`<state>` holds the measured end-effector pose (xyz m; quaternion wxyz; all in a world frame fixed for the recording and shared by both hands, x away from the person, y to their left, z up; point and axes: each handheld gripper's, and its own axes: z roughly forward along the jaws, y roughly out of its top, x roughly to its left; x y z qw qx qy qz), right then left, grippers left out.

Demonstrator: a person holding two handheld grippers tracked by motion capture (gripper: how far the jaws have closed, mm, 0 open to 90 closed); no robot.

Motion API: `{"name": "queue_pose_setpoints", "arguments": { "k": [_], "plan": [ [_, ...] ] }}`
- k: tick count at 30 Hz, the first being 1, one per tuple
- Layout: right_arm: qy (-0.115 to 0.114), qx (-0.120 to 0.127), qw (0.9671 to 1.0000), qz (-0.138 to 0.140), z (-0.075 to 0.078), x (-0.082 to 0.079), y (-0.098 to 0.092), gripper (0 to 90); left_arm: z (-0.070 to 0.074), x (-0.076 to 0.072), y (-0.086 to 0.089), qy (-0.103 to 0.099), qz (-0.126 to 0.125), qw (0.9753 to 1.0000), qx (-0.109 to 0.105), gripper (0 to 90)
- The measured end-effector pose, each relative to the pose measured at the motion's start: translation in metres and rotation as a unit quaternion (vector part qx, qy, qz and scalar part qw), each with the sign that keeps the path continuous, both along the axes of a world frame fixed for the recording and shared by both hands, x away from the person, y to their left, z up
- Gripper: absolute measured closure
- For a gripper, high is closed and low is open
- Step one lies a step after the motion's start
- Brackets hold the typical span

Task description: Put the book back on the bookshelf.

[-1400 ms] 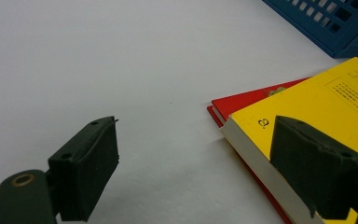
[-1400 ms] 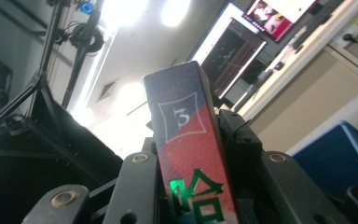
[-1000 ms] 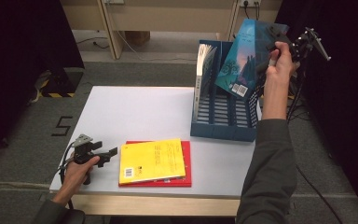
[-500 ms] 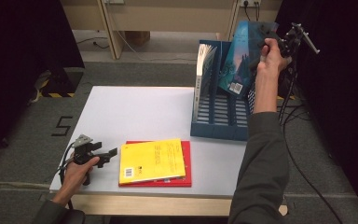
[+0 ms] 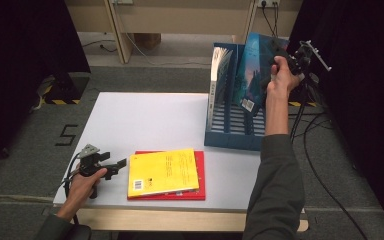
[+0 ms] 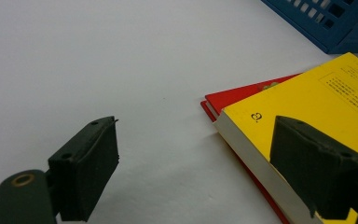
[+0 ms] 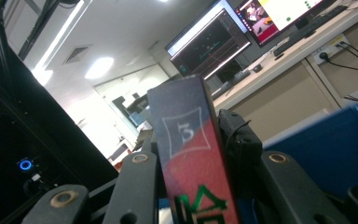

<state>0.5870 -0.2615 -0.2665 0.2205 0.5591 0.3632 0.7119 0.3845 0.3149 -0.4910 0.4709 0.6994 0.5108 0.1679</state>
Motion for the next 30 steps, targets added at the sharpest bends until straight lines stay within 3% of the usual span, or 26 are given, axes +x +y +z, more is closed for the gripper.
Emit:
{"name": "queue_pose_setpoints", "arguments": {
  "k": [4, 8, 9, 10, 11, 12, 13, 17, 19, 21, 27, 30],
  "plan": [
    [-0.003, -0.018, 0.9998, 0.004, -0.008, -0.003, 0.004, 68.8, 0.0, 0.0, -0.001, -0.002, -0.002, 1.0, -0.001, 14.5],
    [0.01, -0.05, 0.9987, 0.002, -0.017, -0.005, 0.009, 68.9, 0.001, 0.0, -0.002, -0.001, -0.004, 1.0, 0.001, 14.5],
    [0.012, -0.052, 0.9986, 0.001, -0.02, -0.005, 0.01, 71.2, 0.001, 0.0, -0.001, -0.002, -0.003, 1.0, 0.0, 14.5],
    [0.012, -0.035, 0.9992, 0.012, -0.023, -0.005, 0.011, 81.2, 0.001, 0.0, -0.001, -0.003, -0.004, 1.0, 0.0, 14.5],
    [0.008, -0.006, 0.9995, 0.029, -0.026, -0.005, 0.011, 79.6, 0.001, 0.0, -0.001, -0.003, -0.003, 1.0, -0.001, 14.5],
    [0.014, -0.015, 0.9992, 0.034, -0.026, -0.006, 0.013, 79.9, 0.0, 0.0, -0.001, -0.002, -0.003, 1.0, -0.003, 14.5],
    [0.021, -0.044, 0.9982, 0.036, -0.025, -0.006, 0.015, 78.8, 0.0, 0.0, 0.0, -0.002, -0.003, 1.0, -0.004, 14.5],
    [0.021, -0.063, 0.997, 0.04, -0.021, -0.014, 0.013, 73.4, 0.001, -0.001, 0.0, -0.005, -0.003, 1.0, -0.005, 14.5],
    [0.026, -0.056, 0.9968, 0.05, -0.021, -0.017, 0.009, 72.0, 0.001, 0.0, 0.0, -0.002, -0.004, 1.0, -0.006, 14.5],
    [0.041, -0.068, 0.995, 0.06, -0.024, -0.02, 0.006, 69.8, 0.0, 0.0, 0.0, -0.002, -0.005, 1.0, -0.006, 14.5],
    [0.055, -0.048, 0.9923, 0.1, -0.039, -0.031, -0.005, 62.1, 0.0, 0.0, 0.0, -0.001, -0.004, 1.0, -0.006, 14.5],
    [0.055, -0.076, 0.9892, 0.113, -0.043, -0.045, -0.007, 56.7, 0.0, 0.0, 0.0, 0.0, -0.005, 0.9999, -0.009, 14.5]
  ]
}}
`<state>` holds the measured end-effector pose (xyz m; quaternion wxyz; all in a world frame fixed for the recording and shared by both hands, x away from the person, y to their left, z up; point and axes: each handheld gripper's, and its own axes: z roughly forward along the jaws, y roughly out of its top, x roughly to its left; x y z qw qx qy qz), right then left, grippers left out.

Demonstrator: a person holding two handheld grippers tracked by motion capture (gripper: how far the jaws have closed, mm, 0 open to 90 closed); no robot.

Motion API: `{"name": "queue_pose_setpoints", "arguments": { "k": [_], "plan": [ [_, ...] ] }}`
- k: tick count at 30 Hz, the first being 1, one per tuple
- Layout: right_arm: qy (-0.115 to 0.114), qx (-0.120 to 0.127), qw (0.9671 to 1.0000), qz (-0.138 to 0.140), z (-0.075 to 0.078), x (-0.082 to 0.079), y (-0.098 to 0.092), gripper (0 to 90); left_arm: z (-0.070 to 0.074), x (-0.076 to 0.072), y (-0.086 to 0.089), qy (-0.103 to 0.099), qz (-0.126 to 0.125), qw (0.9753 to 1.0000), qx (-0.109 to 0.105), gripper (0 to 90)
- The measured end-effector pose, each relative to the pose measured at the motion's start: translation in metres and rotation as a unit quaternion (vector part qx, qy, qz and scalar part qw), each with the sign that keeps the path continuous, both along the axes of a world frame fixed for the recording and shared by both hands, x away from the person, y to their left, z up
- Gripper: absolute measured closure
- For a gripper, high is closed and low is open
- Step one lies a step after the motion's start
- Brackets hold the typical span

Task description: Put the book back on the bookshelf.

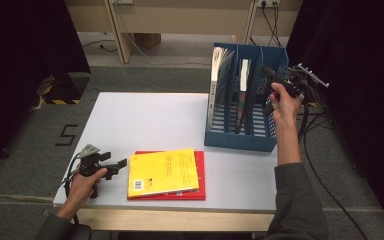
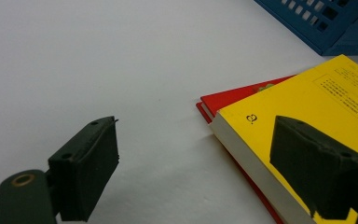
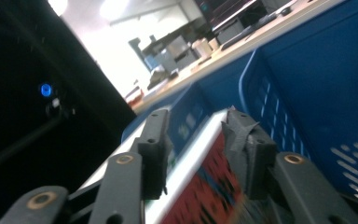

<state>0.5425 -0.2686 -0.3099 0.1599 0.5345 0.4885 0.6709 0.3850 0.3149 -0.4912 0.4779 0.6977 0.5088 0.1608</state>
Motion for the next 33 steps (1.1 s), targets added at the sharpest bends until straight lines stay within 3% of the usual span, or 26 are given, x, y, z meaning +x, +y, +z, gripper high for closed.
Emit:
{"name": "queue_pose_setpoints", "arguments": {
  "k": [7, 10, 12, 14, 15, 16, 18, 19, 20, 22, 24, 26, 28, 31, 33],
  "plan": [
    [0.008, -0.07, 0.9969, 0.034, -0.019, -0.031, 0.002, 46.2, 0.0, 0.0, -0.001, -0.002, -0.001, 0.9999, 0.012, 14.5],
    [0.022, -0.084, 0.9948, 0.053, -0.033, -0.04, 0.006, 40.3, -0.002, 0.003, 0.001, -0.012, 0.014, 0.9979, 0.062, 14.5],
    [0.033, -0.103, 0.9922, 0.063, -0.042, -0.044, 0.01, 38.1, -0.004, 0.006, 0.008, -0.009, 0.033, 0.9969, 0.07, 14.5],
    [0.027, -0.129, 0.9895, 0.06, -0.049, -0.049, 0.014, 38.7, -0.007, 0.009, 0.013, -0.009, 0.05, 0.995, 0.086, 14.5],
    [0.023, -0.143, 0.9876, 0.059, -0.051, -0.052, 0.018, 38.5, -0.009, 0.01, 0.015, -0.008, 0.057, 0.9938, 0.095, 14.5],
    [0.019, -0.159, 0.9849, 0.064, -0.053, -0.054, 0.02, 37.4, -0.009, 0.011, 0.018, -0.001, 0.062, 0.9943, 0.086, 14.6],
    [0.023, -0.173, 0.9819, 0.074, -0.056, -0.059, 0.027, 35.6, -0.009, 0.011, 0.018, -0.006, 0.069, 0.9932, 0.094, 14.5],
    [0.02, -0.188, 0.9791, 0.075, -0.059, -0.06, 0.031, 34.8, -0.009, 0.011, 0.016, -0.005, 0.061, 0.9926, 0.105, 14.6],
    [0.021, -0.21, 0.9744, 0.076, -0.061, -0.061, 0.035, 34.7, -0.01, 0.012, 0.014, -0.002, 0.055, 0.9917, 0.116, 14.5],
    [0.023, -0.238, 0.9682, 0.073, -0.066, -0.062, 0.041, 34.3, -0.011, 0.014, 0.007, 0.011, 0.028, 0.9883, 0.149, 14.6],
    [0.022, -0.247, 0.9662, 0.072, -0.073, -0.061, 0.046, 35.3, -0.012, 0.014, 0.002, 0.013, 0.016, 0.9844, 0.175, 14.9],
    [0.023, -0.249, 0.9661, 0.065, -0.08, -0.058, 0.05, 35.4, -0.012, 0.015, 0.003, 0.016, 0.017, 0.9853, 0.169, 14.2],
    [0.026, -0.275, 0.9592, 0.06, -0.084, -0.054, 0.056, 34.9, -0.013, 0.016, 0.004, 0.02, 0.016, 0.9859, 0.165, 14.2],
    [0.032, -0.28, 0.9575, 0.06, -0.09, -0.048, 0.062, 41.9, -0.012, 0.015, 0.003, 0.016, 0.016, 0.9851, 0.171, 14.2],
    [0.047, -0.3, 0.952, 0.041, -0.094, -0.044, 0.065, 42.0, -0.012, 0.015, 0.003, 0.017, 0.016, 0.9853, 0.169, 14.3]
  ]
}}
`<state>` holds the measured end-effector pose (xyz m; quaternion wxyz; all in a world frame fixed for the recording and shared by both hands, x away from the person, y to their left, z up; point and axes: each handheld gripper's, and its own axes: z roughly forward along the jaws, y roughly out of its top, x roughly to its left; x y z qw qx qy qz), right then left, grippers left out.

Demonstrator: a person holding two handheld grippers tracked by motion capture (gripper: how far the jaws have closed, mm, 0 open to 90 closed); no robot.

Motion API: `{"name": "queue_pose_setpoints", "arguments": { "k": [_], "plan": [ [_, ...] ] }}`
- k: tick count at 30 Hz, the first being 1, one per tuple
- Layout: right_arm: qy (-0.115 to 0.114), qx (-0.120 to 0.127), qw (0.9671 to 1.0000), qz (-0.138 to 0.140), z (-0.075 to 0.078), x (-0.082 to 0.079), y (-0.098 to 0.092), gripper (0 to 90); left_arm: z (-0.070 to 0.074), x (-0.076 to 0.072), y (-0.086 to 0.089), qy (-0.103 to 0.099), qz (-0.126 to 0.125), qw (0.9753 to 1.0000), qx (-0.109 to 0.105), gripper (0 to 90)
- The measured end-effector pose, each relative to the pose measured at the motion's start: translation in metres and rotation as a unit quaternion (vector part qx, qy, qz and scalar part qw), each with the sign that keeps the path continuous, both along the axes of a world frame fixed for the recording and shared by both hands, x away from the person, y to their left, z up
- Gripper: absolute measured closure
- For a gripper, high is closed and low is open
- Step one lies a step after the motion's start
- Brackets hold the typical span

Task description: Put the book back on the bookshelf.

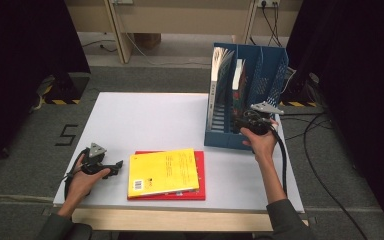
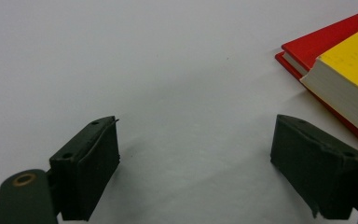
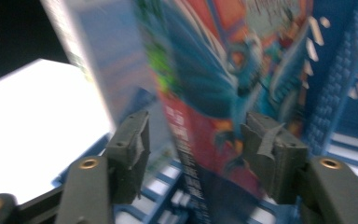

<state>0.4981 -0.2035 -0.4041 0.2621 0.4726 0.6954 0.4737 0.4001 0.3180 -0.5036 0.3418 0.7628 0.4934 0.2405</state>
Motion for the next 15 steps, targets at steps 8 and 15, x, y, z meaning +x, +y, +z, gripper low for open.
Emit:
{"name": "queue_pose_setpoints", "arguments": {
  "k": [8, 15],
  "plan": [
    [0.024, 0.053, 0.9979, -0.031, -0.009, 0.018, 0.013, 45.7, 0.0, 0.0, 0.0, -0.002, 0.0, 1.0, 0.004, 14.3],
    [0.047, 0.15, 0.9869, -0.036, -0.011, 0.015, 0.005, 49.1, 0.0, 0.0, 0.0, -0.001, 0.0, 1.0, 0.001, 14.3]
  ]
}}
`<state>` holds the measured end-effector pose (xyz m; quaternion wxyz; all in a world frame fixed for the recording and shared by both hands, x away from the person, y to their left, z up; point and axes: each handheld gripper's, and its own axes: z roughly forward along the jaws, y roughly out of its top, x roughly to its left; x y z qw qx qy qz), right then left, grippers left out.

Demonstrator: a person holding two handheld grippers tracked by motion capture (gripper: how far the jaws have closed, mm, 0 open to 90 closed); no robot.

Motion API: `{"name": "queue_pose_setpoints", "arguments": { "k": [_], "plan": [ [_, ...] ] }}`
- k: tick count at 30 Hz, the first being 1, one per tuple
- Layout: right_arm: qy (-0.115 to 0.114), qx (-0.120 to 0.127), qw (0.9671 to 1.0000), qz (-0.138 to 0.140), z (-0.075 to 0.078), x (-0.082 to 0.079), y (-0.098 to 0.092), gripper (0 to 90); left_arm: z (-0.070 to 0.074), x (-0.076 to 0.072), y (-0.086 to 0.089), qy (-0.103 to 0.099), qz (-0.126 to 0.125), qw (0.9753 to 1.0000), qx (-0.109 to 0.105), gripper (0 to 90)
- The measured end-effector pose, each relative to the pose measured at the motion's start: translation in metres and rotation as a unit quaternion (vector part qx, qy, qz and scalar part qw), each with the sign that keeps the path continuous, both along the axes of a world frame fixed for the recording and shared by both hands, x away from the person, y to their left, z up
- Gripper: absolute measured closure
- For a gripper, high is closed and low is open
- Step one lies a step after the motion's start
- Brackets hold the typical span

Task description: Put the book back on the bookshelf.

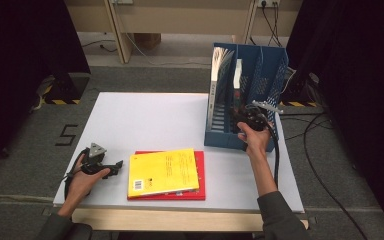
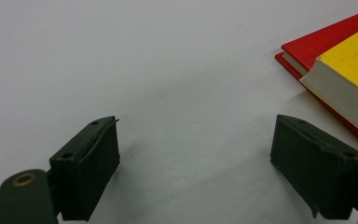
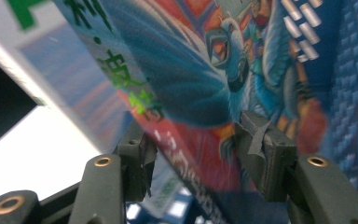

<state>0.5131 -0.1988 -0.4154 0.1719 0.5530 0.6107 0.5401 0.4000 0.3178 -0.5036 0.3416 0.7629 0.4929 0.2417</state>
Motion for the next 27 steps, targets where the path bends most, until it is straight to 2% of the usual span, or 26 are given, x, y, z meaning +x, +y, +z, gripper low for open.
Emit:
{"name": "queue_pose_setpoints", "arguments": {
  "k": [2, 3, 5, 7, 9, 12, 14, 15, 17, 19, 22, 25, 26, 27],
  "plan": [
    [-0.006, 0.029, 0.9995, 0.015, -0.003, -0.002, -0.003, 48.9, 0.0, 0.0, 0.0, 0.0, 0.0, 1.0, 0.001, 14.3],
    [0.002, 0.043, 0.9988, 0.024, -0.003, -0.002, -0.003, 49.1, 0.0, 0.0, 0.0, 0.0, 0.0, 1.0, 0.001, 14.3],
    [0.009, 0.056, 0.9979, 0.029, -0.004, -0.002, -0.005, 48.6, 0.0, 0.0, 0.0, 0.0, 0.0, 1.0, 0.0, 14.3],
    [0.018, 0.087, 0.9955, 0.034, -0.006, -0.002, -0.009, 48.5, 0.0, 0.0, 0.0, 0.0, 0.0, 1.0, 0.0, 14.3],
    [0.027, 0.121, 0.9917, 0.037, -0.01, -0.002, -0.015, 48.7, 0.0, 0.0, 0.0, 0.0, -0.001, 1.0, 0.0, 14.4],
    [0.03, 0.138, 0.989, 0.046, -0.012, -0.004, -0.022, 49.5, 0.0, 0.0, 0.0, -0.001, -0.001, 1.0, 0.0, 14.8],
    [0.033, 0.155, 0.9867, 0.037, -0.013, -0.004, -0.026, 50.3, 0.0, 0.0, 0.0, -0.001, -0.003, 1.0, 0.001, 14.8],
    [0.032, 0.15, 0.9876, 0.033, -0.013, -0.004, -0.028, 53.6, 0.0, 0.0, 0.0, -0.002, -0.004, 1.0, 0.0, 14.8],
    [0.028, 0.109, 0.9936, 0.014, -0.01, -0.008, -0.03, 56.4, 0.0, -0.001, 0.0, -0.003, -0.006, 1.0, 0.001, 15.3],
    [0.028, 0.086, 0.9959, 0.005, -0.009, -0.01, -0.031, 48.7, 0.0, -0.001, 0.0, -0.002, -0.005, 1.0, 0.0, 15.1],
    [0.033, 0.085, 0.9958, 0.011, -0.01, -0.008, -0.03, 47.0, 0.0, -0.001, -0.001, -0.003, -0.005, 1.0, 0.0, 15.1],
    [0.03, 0.08, 0.9963, 0.001, -0.012, -0.005, -0.021, 56.9, 0.0, -0.001, -0.001, -0.004, -0.004, 1.0, 0.001, 15.0],
    [0.025, 0.084, 0.9961, -0.002, -0.012, -0.003, -0.019, 56.7, 0.0, -0.001, -0.001, -0.004, -0.004, 1.0, 0.001, 14.9],
    [0.03, 0.087, 0.9957, -0.002, -0.012, -0.002, -0.015, 56.6, 0.0, -0.001, -0.001, -0.004, -0.004, 1.0, 0.001, 14.9]
  ]
}}
